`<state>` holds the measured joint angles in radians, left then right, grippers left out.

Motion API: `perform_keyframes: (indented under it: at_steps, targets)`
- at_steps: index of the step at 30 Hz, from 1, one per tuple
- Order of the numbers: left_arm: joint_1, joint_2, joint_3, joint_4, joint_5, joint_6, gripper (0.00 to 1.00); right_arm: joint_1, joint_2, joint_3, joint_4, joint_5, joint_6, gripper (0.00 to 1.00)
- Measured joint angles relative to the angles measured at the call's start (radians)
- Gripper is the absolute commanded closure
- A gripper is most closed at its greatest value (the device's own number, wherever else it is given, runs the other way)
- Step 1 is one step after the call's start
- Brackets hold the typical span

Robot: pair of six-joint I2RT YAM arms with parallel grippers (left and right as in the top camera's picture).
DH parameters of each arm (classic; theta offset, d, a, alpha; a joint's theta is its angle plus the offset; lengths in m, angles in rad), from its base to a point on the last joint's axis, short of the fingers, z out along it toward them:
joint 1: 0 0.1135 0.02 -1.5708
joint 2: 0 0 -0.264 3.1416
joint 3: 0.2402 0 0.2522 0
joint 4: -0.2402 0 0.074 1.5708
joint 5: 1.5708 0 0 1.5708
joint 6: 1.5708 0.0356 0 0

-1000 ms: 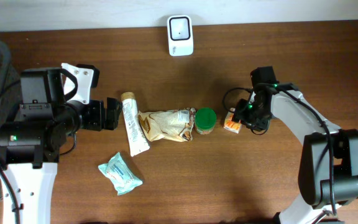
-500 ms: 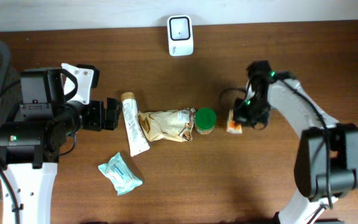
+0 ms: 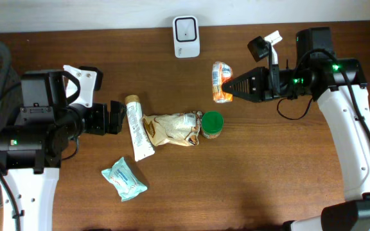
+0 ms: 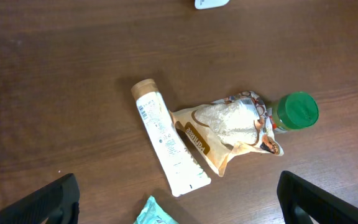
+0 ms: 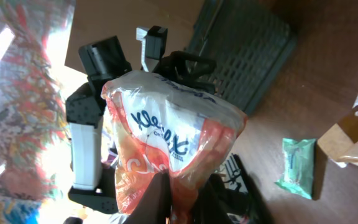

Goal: Scan the item barcode
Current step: 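Lift the Kleenex pack with the right gripper and hold it over the scanner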

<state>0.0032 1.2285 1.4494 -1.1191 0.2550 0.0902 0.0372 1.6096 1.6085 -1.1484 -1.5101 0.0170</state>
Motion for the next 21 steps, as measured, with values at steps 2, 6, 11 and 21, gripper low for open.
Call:
perform_keyframes:
  at_steps: [2, 6, 11, 21]
  targets:
    - [0.000, 0.000, 0.000, 0.000, 0.000, 0.000, 0.01, 0.003, 0.000, 0.000, 0.021, 0.048, 0.013, 0.96]
    - [0.000, 0.000, 0.000, 0.000, 0.000, 0.000, 0.01, 0.172, 0.004, 0.000, 0.129, 0.713, 0.157, 0.96]
    - [0.000, -0.002, 0.000, -0.003, 0.000, 0.000, 0.01, 0.352, 0.507, 0.757, -0.005, 1.351, 0.170, 0.96]
    - [0.003, -0.001, 0.000, 0.000, 0.000, 0.000, 0.01, 0.442, 1.025, 0.845, 0.985, 1.973, -0.529, 0.96]
